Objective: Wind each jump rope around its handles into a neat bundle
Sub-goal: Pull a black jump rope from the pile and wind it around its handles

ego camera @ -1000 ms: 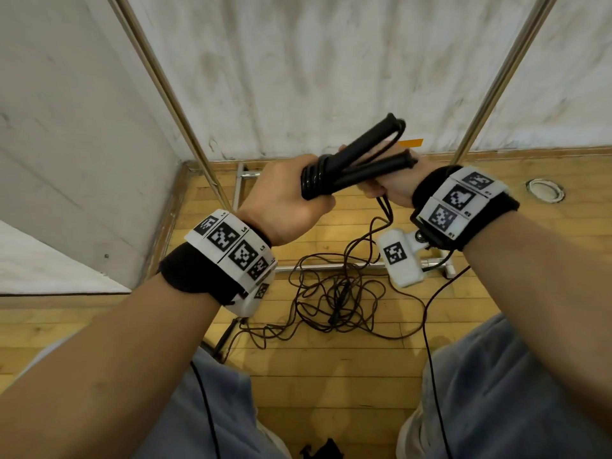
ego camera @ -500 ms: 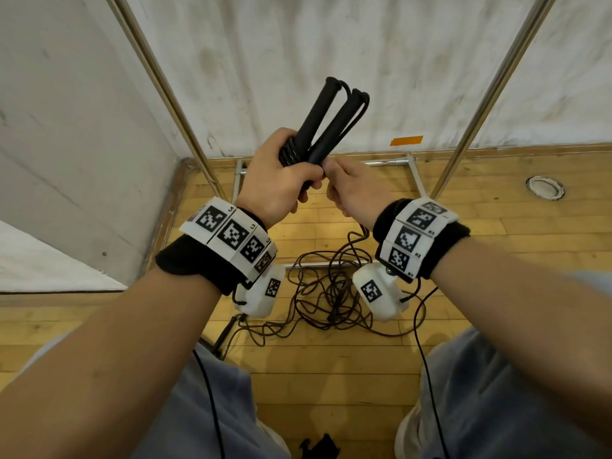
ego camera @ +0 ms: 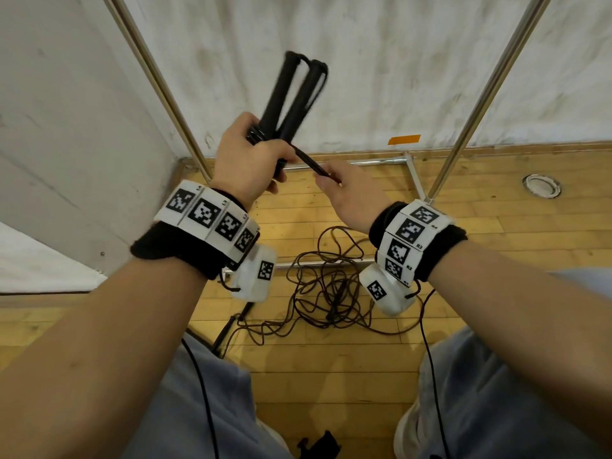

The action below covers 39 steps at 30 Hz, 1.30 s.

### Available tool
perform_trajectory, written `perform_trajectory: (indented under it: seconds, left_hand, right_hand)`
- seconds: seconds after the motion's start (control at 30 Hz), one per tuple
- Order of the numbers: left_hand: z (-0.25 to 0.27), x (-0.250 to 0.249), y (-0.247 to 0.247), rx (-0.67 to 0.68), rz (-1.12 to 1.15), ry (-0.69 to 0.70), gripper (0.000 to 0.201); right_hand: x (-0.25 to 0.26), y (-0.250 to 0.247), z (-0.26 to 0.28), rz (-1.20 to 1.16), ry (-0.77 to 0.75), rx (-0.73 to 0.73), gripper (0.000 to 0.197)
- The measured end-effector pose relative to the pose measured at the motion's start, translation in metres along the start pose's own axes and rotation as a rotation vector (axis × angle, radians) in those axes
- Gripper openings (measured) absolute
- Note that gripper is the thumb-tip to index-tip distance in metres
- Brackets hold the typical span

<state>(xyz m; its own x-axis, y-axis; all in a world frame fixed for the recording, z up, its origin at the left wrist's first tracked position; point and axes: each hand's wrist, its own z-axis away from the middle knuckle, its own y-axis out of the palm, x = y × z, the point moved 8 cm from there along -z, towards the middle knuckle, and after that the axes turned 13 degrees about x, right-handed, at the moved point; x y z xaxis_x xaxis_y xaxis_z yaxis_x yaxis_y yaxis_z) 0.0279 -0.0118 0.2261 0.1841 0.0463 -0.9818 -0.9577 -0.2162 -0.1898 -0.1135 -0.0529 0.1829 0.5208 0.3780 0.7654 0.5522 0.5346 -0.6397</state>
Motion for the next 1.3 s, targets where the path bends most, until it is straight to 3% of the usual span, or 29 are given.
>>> perform_trajectory:
  seconds: [0.13, 0.27, 0.53, 0.63, 0.83, 0.97, 1.13, 1.3]
  left_hand:
    - [-0.009, 0.007, -0.018, -0.065, -0.295, 0.019, 0.026]
    - [-0.015, 0.025, -0.007, 0.047, -0.643, 0.006, 0.022]
    - [-0.02, 0.058, 0.026, 0.215, -1.091, -0.06, 0.019]
    - [-0.016, 0.065, 0.039, 0.277, -1.145, -0.03, 0.018]
    - [-0.005, 0.06, 0.058, 0.317, -1.11, 0.084, 0.035]
    - [-0.003, 0.054, 0.055, 0.254, -1.093, 0.092, 0.008]
    - [0.003, 0.053, 0.058, 0.341, -1.113, 0.03, 0.008]
    - [0.014, 0.039, 0.063, 0.467, -1.05, 0.156, 0.011]
  right_hand:
    - [0.009, -0.002, 0.001, 0.106, -0.03, 0.012, 0.028]
    - [0.023, 0.006, 0.002, 0.245, -0.083, 0.112, 0.04]
    - [0.036, 0.01, 0.009, 0.306, -0.096, 0.251, 0.029]
    - [0.038, 0.008, 0.009, 0.356, -0.118, 0.251, 0.029]
    - [0.033, -0.012, 0.005, 0.324, -0.118, 0.089, 0.028]
    - [0.032, -0.018, 0.004, 0.355, -0.122, 0.062, 0.031]
    - [0.018, -0.045, -0.001, 0.276, -0.033, -0.066, 0.042]
    - [-0.006, -0.055, -0.008, 0.057, 0.028, 0.052, 0.048]
